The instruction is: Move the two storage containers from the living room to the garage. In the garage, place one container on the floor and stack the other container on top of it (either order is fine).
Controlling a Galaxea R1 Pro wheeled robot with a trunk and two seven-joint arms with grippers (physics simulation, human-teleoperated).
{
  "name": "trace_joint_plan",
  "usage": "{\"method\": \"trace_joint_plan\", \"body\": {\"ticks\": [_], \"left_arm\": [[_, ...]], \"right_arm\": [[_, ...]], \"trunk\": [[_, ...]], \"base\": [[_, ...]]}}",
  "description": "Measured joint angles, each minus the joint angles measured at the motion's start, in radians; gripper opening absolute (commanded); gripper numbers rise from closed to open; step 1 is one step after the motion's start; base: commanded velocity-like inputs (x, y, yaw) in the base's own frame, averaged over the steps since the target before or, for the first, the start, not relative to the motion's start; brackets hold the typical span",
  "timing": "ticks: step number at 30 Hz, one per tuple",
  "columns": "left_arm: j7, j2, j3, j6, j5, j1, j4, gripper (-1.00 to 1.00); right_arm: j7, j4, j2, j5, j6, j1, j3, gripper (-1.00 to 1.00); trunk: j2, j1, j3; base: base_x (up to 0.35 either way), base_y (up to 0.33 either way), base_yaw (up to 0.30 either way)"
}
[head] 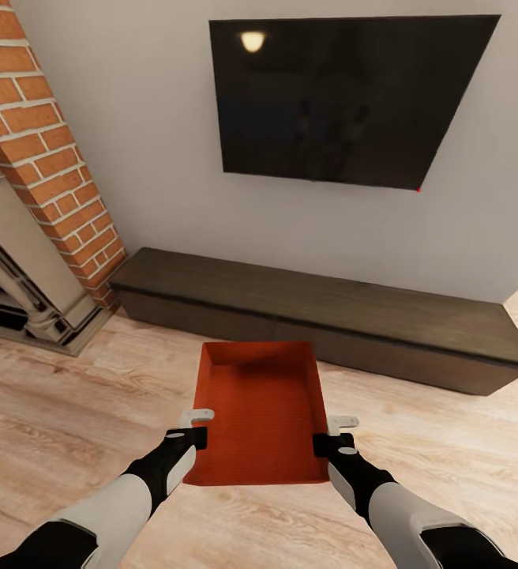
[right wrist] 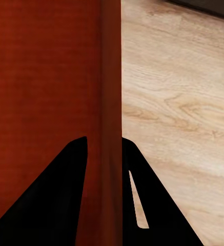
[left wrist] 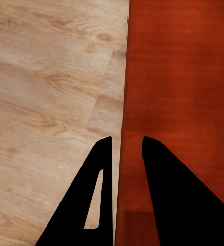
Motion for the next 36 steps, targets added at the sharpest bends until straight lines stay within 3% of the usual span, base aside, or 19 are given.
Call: {"method": "trace_joint_plan", "body": {"ticks": [36], "left_arm": [[-0.002,0.000,0.001,-0.004,0.000,0.000,0.002,-1.00]], "right_arm": [[0.001,0.000,-0.001,-0.002,-0.002,0.000,0.002,-1.00]], "trunk": [[0.000,0.000,0.051]], "base": [[0.000,0.000,-0.110]]}}
